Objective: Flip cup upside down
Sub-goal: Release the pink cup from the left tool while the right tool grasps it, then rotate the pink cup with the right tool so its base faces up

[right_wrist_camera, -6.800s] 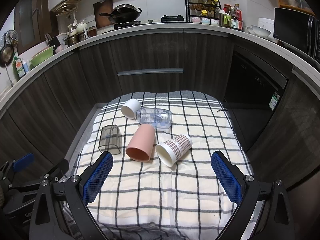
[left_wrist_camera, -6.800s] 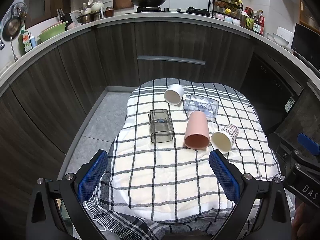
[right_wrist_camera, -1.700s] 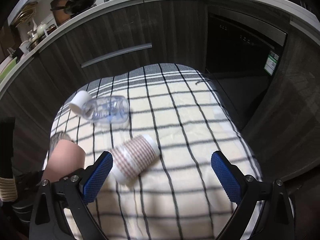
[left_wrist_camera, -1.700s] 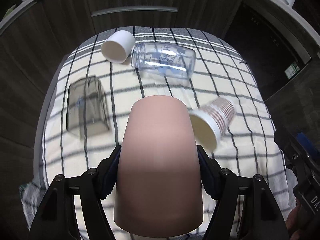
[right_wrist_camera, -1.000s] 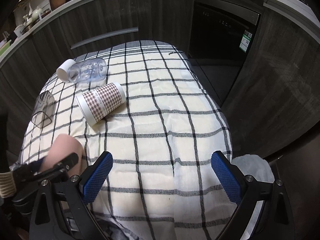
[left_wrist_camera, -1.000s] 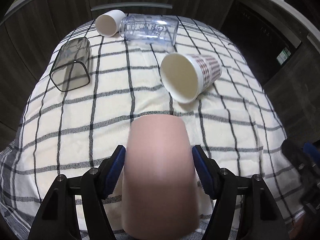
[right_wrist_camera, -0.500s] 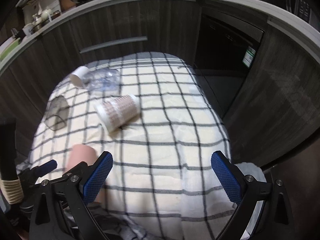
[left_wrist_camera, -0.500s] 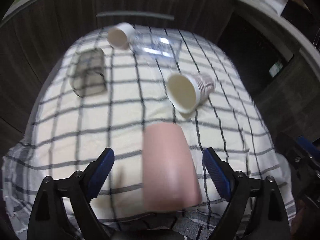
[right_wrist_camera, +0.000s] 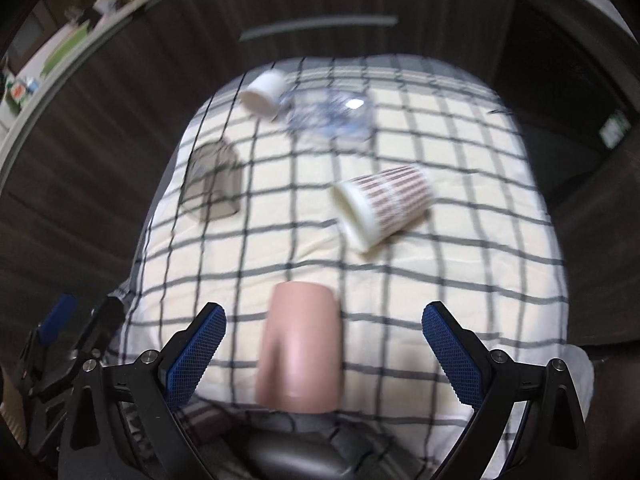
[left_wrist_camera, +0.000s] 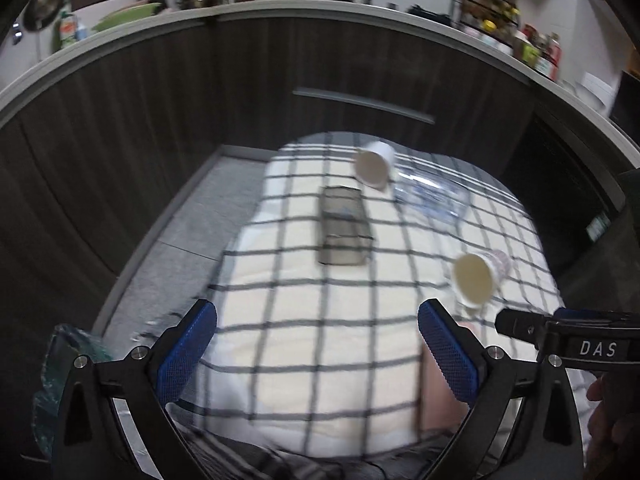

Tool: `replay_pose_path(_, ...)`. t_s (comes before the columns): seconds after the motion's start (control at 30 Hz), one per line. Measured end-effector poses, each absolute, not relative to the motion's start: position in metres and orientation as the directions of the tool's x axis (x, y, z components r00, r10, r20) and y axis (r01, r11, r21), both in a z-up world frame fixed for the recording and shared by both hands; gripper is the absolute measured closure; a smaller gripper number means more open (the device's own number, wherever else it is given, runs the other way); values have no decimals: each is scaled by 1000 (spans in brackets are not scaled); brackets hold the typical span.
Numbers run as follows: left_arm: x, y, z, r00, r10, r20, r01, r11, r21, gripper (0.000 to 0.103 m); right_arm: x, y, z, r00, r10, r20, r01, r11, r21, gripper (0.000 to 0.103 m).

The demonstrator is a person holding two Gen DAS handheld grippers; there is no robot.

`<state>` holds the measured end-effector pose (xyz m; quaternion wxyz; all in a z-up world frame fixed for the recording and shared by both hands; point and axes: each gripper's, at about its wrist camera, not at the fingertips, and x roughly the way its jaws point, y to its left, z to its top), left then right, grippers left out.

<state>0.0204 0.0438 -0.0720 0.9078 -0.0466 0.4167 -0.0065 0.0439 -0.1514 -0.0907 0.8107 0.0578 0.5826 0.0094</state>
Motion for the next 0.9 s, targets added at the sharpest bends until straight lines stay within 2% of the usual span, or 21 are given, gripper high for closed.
replay_pose_path(0.2,24,65,-77,704,56,-708,-78,997,1,0,73,-125,-112,174,64,-983,12,998,68,5)
replay_pose_path(0.3,28,76,-80,712,56,-700,-97,995,-19,1,81,-118,-127,80,63,-995,5,998,63,5)
replay_pose_path(0.53,37,95,-93,700,24,-714,-152,982,-115,1,95,-116,-159,-109,60,-992,45,997,55,15)
replay_pose_path(0.9,50,93,-113,673,-8,-740,-135,982,-134,1,113,-111,-198,-222,-23,-975,22,999,-29,16)
